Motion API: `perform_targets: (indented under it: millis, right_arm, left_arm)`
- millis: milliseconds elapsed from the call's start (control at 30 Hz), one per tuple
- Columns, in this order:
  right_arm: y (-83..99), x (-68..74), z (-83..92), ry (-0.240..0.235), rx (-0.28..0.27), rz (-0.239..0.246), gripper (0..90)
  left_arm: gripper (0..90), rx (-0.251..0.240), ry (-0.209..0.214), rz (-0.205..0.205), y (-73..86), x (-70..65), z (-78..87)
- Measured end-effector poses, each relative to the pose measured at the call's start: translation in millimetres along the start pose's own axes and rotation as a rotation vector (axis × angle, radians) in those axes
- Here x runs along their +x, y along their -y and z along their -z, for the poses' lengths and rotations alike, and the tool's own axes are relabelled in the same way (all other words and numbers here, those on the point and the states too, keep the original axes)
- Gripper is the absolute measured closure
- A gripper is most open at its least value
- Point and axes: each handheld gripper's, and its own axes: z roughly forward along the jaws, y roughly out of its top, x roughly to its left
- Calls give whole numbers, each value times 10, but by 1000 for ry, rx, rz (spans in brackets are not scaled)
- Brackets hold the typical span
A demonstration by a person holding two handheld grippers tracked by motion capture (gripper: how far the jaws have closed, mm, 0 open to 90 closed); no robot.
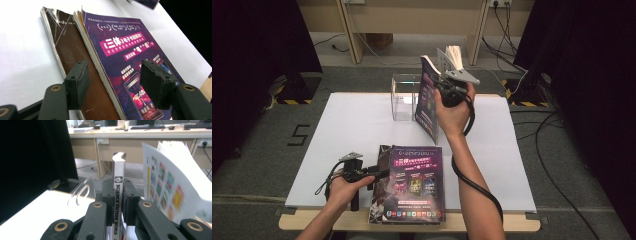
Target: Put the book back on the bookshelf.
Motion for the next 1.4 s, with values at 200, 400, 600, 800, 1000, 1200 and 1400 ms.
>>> perform_targets:
  millis: [200, 400, 600, 800, 1000, 1200, 1400]
  right_arm:
    - [190, -79, 225, 8, 25, 4, 826]
    - [335, -100, 319, 13, 29, 19, 826]
    - [333, -118, 351, 7, 43, 7, 792]
    - [275, -152, 258, 6, 91, -25, 731]
    - [159, -166, 133, 16, 120, -73, 681]
    - [5, -176, 34, 51, 154, -107, 691]
    - [-123, -175, -49, 85, 215, -114, 759]
  left_arm:
    - [393, 5, -3, -2, 4, -6, -3]
    - [393, 8, -8, -2, 8, 6, -3]
    - [393, 3, -4, 2, 4, 1, 0]
    - [393, 4, -5, 3, 0, 0, 8]
    - [393, 1, -5, 3, -9, 6, 13]
    - [393, 0, -3, 3, -7, 4, 9]
    - [393, -4, -4, 4, -11, 5, 14]
